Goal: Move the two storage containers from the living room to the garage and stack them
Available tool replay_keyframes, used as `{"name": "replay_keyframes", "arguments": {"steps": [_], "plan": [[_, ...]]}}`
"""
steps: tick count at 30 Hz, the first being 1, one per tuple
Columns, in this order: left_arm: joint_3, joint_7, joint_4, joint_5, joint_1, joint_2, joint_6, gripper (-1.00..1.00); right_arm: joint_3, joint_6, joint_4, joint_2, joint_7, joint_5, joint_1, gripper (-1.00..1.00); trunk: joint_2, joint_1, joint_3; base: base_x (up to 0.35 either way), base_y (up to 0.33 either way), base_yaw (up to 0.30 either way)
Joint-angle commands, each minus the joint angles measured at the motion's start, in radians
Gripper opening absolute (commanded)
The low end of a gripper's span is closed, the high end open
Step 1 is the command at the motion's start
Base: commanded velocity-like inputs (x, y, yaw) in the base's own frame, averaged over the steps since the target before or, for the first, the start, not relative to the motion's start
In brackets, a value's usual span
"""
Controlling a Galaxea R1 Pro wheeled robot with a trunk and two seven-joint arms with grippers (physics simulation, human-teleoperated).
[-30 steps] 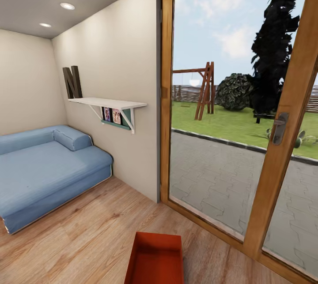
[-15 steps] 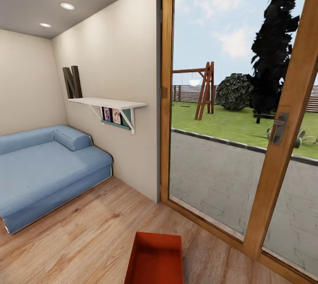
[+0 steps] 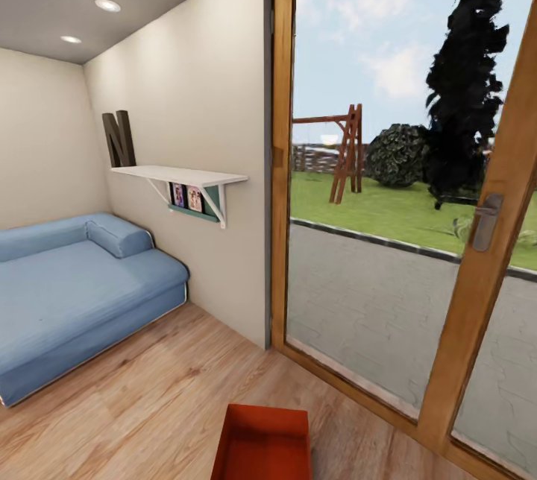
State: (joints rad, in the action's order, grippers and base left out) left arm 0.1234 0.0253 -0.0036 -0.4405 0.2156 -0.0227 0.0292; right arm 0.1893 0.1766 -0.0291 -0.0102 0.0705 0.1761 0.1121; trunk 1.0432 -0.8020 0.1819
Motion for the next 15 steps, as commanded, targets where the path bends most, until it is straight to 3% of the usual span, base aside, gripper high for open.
{"name": "replay_keyframes", "arguments": {"steps": [1, 12, 15], "plan": [[0.009, 0.003, 0.001, -0.008, 0.001, 0.000, 0.003, 1.00, 0.009, 0.006, -0.003, -0.001, 0.002, 0.010, 0.001, 1.00, 0.001, -0.001, 0.001, 0.309, 0.000, 0.000], [0.009, 0.002, 0.001, -0.007, 0.001, 0.000, 0.003, 1.00, 0.009, 0.006, -0.003, 0.000, 0.002, 0.010, 0.001, 1.00, 0.001, -0.001, 0.001, 0.304, 0.000, 0.000], [0.009, 0.002, 0.001, -0.007, 0.001, 0.000, 0.003, 1.00, 0.009, 0.006, -0.003, 0.000, 0.002, 0.010, 0.001, 1.00, 0.001, -0.001, 0.001, 0.167, 0.000, 0.000]]}}
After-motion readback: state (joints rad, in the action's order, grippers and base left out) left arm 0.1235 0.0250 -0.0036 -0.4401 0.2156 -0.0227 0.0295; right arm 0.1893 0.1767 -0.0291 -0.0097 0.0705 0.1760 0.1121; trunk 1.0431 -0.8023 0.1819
